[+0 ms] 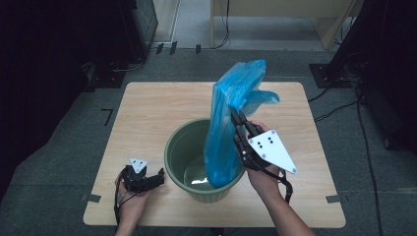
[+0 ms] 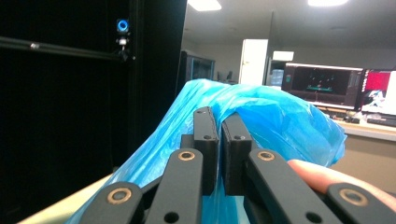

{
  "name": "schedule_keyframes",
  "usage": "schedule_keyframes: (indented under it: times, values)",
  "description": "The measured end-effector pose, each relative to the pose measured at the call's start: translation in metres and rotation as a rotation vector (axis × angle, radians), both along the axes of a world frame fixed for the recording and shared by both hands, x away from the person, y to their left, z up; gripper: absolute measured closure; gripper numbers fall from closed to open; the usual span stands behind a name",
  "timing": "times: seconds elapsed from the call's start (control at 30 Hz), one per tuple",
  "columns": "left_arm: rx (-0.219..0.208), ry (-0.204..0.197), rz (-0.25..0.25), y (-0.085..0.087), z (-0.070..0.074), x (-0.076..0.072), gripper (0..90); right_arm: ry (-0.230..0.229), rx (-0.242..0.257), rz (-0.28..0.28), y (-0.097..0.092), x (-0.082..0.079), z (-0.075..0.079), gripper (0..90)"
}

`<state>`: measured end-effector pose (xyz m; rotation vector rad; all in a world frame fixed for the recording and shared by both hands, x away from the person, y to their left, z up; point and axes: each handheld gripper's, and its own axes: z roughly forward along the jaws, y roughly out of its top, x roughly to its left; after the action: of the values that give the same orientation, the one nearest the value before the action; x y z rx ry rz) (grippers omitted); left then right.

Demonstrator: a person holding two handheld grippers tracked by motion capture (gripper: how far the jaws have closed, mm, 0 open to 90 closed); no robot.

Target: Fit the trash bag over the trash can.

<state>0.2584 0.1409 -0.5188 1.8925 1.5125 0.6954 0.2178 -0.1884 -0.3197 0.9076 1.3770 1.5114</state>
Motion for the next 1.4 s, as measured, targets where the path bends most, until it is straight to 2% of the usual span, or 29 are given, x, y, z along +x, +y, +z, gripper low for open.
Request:
schedule_keyframes:
  times: [0.07,0.2,0.23,0.3,0.43,0.47,0.53,0.63,0.73,0.8,0.83,0.87,0.9,0.97,1.13,1.27,1.4]
  values:
    - [0.007,0.003,0.003,0.000,0.001,0.000,11.1,0.013,-0.010,0.024,-0.001,-0.005,-0.005,87.8]
    - [-0.028,-0.032,0.023,0.005,0.007,-0.002,11.7,0.033,-0.071,0.084,0.002,-0.015,-0.013,87.8]
    - [-0.050,-0.033,0.023,0.006,0.011,-0.003,11.9,0.041,-0.082,0.101,0.002,-0.017,-0.015,87.7]
    - [-0.109,-0.061,0.023,0.008,0.022,-0.005,12.0,0.065,-0.098,0.154,0.002,-0.022,-0.018,85.0]
    - [-0.205,-0.170,0.020,0.011,0.053,-0.012,12.6,0.100,-0.155,0.261,0.001,-0.035,-0.023,63.7]
    - [-0.226,-0.202,0.024,0.011,0.061,-0.014,12.8,0.103,-0.159,0.279,0.000,-0.038,-0.024,56.7]
    - [-0.248,-0.245,0.004,0.010,0.075,-0.019,13.3,0.101,-0.171,0.278,-0.001,-0.043,-0.027,38.5]
    - [-0.279,-0.296,-0.031,0.004,0.094,-0.028,14.1,0.131,-0.163,0.275,-0.008,-0.047,-0.028,32.0]
    - [-0.289,-0.341,-0.078,-0.004,0.112,-0.035,14.3,0.160,-0.124,0.250,-0.022,-0.045,-0.030,31.1]
    - [-0.309,-0.379,-0.108,-0.010,0.125,-0.039,15.4,0.179,-0.095,0.234,-0.031,-0.043,-0.032,33.2]
    - [-0.316,-0.396,-0.127,-0.013,0.131,-0.041,15.5,0.186,-0.081,0.234,-0.035,-0.042,-0.033,37.4]
    - [-0.316,-0.411,-0.130,-0.016,0.137,-0.043,17.2,0.188,-0.070,0.236,-0.038,-0.042,-0.034,45.7]
    - [-0.335,-0.445,-0.150,-0.020,0.144,-0.046,25.7,0.193,-0.062,0.235,-0.039,-0.042,-0.035,53.1]
    - [-0.364,-0.470,-0.198,-0.027,0.157,-0.049,30.9,0.201,-0.077,0.215,-0.038,-0.041,-0.037,64.6]
    - [-0.365,-0.524,-0.293,-0.052,0.182,-0.056,33.0,0.204,-0.119,0.221,-0.027,-0.037,-0.040,85.4]
    - [-0.368,-0.545,-0.343,-0.068,0.195,-0.057,33.4,0.208,-0.114,0.239,-0.018,-0.036,-0.041,90.0]
    - [-0.375,-0.548,-0.373,-0.080,0.201,-0.056,33.7,0.197,-0.154,0.262,-0.006,-0.040,-0.041,90.0]
